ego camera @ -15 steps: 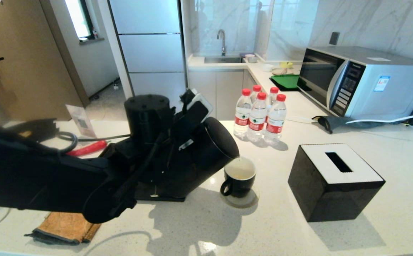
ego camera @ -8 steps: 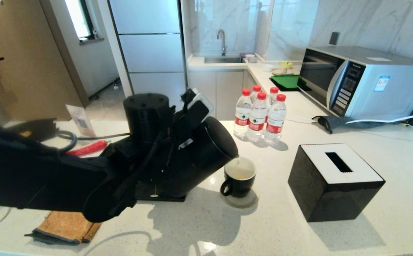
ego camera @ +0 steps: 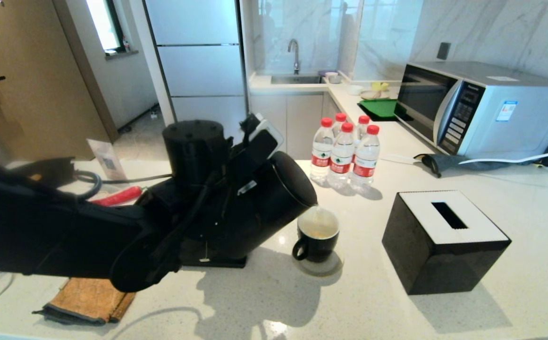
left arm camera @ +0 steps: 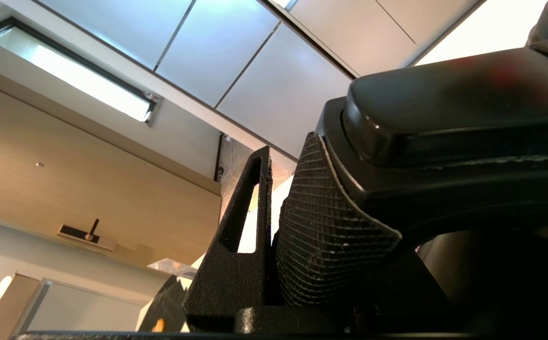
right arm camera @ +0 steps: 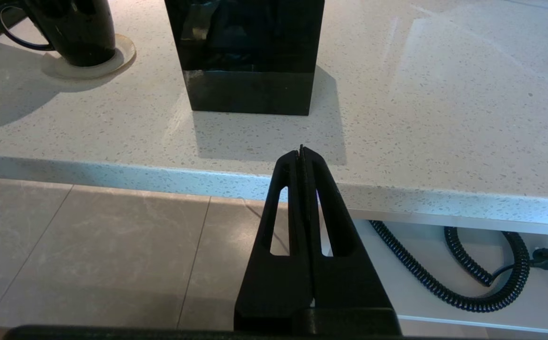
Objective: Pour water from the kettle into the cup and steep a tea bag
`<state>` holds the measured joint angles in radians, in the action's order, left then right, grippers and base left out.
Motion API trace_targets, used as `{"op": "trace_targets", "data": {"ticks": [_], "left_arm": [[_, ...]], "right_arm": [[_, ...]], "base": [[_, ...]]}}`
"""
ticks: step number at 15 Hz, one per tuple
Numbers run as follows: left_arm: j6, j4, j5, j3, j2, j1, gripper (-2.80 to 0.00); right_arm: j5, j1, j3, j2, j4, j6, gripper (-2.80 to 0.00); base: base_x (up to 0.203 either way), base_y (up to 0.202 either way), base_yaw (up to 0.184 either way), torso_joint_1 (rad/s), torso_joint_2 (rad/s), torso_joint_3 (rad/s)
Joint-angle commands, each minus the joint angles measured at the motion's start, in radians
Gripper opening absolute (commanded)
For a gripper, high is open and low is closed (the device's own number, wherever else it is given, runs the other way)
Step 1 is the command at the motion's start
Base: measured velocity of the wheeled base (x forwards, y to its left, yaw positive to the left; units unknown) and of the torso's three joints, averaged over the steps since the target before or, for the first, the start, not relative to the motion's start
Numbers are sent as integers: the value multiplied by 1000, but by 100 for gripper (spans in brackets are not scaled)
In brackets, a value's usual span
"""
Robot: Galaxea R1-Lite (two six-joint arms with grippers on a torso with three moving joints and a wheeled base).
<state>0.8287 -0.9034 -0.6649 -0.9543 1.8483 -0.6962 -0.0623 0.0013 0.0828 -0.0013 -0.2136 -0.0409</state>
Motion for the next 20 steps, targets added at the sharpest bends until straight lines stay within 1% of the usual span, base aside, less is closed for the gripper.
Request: {"op": "trace_targets", "data": {"ticks": [1, 3, 14, 16, 20], "left_arm": [[11, -5, -4, 0, -1, 1, -280], [24, -5, -4, -1, -1, 1, -280], [29, -3, -4, 0, 0, 1, -280], [41, -5, -4, 3, 0, 1, -280], [43, -5, -4, 5, 0, 1, -280]], "right_arm": [[-1, 0, 0, 1, -1, -1, -280], [-1, 0, 0, 1, -1, -1, -280], [-1, 0, 0, 1, -1, -1, -280], [-1, 0, 0, 1, -1, -1, -280], [-1, 0, 0, 1, -1, -1, -280]], "base": [[0, 0, 0, 0, 0, 0], [0, 0, 0, 0, 0, 0], [0, 0, 0, 0, 0, 0], [0, 0, 0, 0, 0, 0], [0, 0, 0, 0, 0, 0]]}}
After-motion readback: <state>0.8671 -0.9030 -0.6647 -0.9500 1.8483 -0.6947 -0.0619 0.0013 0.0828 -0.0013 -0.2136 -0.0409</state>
